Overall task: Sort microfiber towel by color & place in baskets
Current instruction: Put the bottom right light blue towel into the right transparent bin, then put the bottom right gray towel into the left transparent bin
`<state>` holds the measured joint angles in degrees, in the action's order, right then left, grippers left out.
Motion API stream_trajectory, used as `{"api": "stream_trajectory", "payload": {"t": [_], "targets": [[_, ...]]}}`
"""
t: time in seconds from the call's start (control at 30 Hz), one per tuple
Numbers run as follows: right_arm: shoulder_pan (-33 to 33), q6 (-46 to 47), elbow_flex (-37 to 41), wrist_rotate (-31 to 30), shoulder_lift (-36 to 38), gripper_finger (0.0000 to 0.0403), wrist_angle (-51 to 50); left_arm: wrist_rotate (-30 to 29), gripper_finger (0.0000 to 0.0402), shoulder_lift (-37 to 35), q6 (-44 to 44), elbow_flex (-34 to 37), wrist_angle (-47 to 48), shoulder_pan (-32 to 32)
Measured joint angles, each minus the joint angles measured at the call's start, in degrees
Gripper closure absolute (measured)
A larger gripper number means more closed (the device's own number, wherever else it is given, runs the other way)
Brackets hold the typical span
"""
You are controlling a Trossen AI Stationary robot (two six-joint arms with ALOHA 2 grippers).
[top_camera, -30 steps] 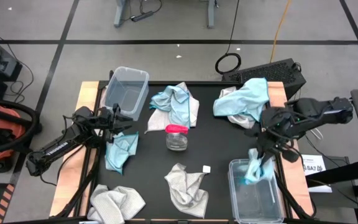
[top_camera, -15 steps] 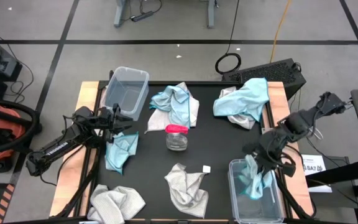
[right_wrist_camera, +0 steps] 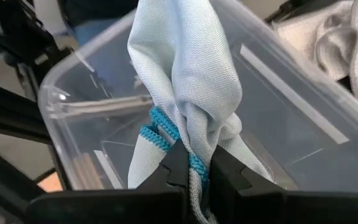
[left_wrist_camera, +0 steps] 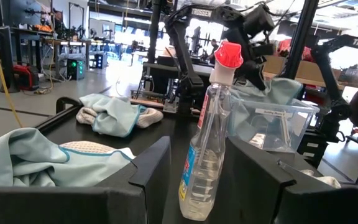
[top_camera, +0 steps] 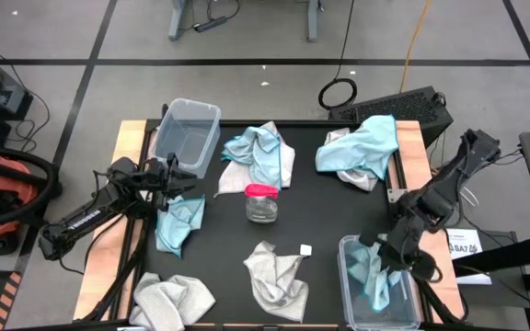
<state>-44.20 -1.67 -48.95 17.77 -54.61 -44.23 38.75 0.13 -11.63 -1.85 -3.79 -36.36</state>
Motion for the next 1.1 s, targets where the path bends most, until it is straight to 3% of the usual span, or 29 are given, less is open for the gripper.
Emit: {"api": "stream_trajectory", "payload": {"t": [0.2,0.47,0.87,1.1], "targets": [[-3.05,1.94,0.0,-1.69,-5.61,0.0372,1.04,-0.01,0.024,-0.01,-0.01,0.0,0.02,0.0],[-5.78,5.01,0.0,-2.94,-10.22,0.0319,4.9,0.01,0.024,0.0,-0.01,0.0,0.0,-0.01],[-7.72,10.47,0.0,-5.82,-10.81,0.0211,7.89,0.0,0.024,0.01,0.0,-0.01,0.0,-0.02],[-7.72,11.97,0.0,-5.82,-9.21,0.0184,7.88,0.0,0.024,0.0,-0.01,0.0,0.0,-0.02]]}}
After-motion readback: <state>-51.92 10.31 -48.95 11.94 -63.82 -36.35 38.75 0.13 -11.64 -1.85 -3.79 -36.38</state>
